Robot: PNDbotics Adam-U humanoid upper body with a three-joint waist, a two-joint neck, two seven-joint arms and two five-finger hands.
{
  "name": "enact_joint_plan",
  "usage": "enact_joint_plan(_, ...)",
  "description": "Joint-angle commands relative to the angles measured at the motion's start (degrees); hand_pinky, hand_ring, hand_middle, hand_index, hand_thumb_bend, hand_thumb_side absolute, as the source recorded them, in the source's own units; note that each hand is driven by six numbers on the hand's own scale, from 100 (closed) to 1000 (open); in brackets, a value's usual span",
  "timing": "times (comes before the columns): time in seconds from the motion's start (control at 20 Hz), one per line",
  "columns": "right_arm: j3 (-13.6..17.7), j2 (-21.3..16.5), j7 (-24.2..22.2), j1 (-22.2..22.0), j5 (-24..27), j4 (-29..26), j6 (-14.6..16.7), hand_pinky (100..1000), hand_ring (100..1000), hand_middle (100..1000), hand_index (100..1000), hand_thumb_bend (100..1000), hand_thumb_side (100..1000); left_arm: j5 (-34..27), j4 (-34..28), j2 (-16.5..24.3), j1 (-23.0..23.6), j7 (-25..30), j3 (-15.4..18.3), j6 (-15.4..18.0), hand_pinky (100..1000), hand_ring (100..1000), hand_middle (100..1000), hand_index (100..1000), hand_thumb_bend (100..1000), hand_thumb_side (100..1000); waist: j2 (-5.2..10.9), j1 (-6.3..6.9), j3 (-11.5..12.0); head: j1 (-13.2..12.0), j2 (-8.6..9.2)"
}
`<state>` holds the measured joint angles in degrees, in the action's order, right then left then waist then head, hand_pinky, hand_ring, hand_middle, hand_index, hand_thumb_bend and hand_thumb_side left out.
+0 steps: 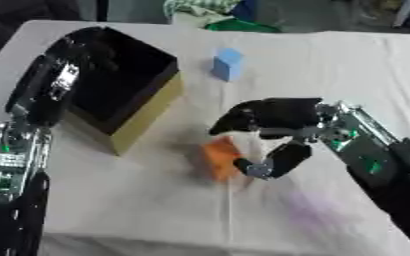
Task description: Pick up objects on the table and place them in the box.
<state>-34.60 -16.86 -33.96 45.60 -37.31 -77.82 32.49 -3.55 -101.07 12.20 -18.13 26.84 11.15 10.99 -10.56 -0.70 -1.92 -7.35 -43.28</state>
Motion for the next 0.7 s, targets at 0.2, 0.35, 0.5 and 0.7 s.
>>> enact_joint_plan(0.2,0.5,0.7,-7.3,0.1,-1.7,1.9,8.5,960,902,874,997,100,767,-0.1,-0.8,1.0,-0.8,0.2,0.1,0.1,725,622,635,882,100,727,0.74,0.26,0.2,0.2,0.19)
enact_joint_plan(0.35,0.6,1.2,-6.9,0.0,-2.3,2.8,8.8,959,895,867,997,100,768,-0.1,-0.8,0.9,-0.8,0.3,0.1,0.1,725,622,635,882,100,726,0.73,0.27,0.2,0.2,0.19)
enact_joint_plan(0.5,0.7,1.5,-6.4,-0.2,-2.9,3.6,9.0,956,885,849,996,100,754,-0.2,-0.8,0.9,-0.8,0.3,0.1,0.1,725,622,635,882,100,727,0.73,0.31,0.3,0.3,0.19)
enact_joint_plan(0.7,1.0,2.0,-5.7,-0.3,-3.8,4.7,9.3,951,875,820,992,100,719,-0.2,-0.9,0.8,-0.8,0.3,0.1,0.1,725,623,635,882,100,727,0.68,0.33,0.3,0.3,0.2)
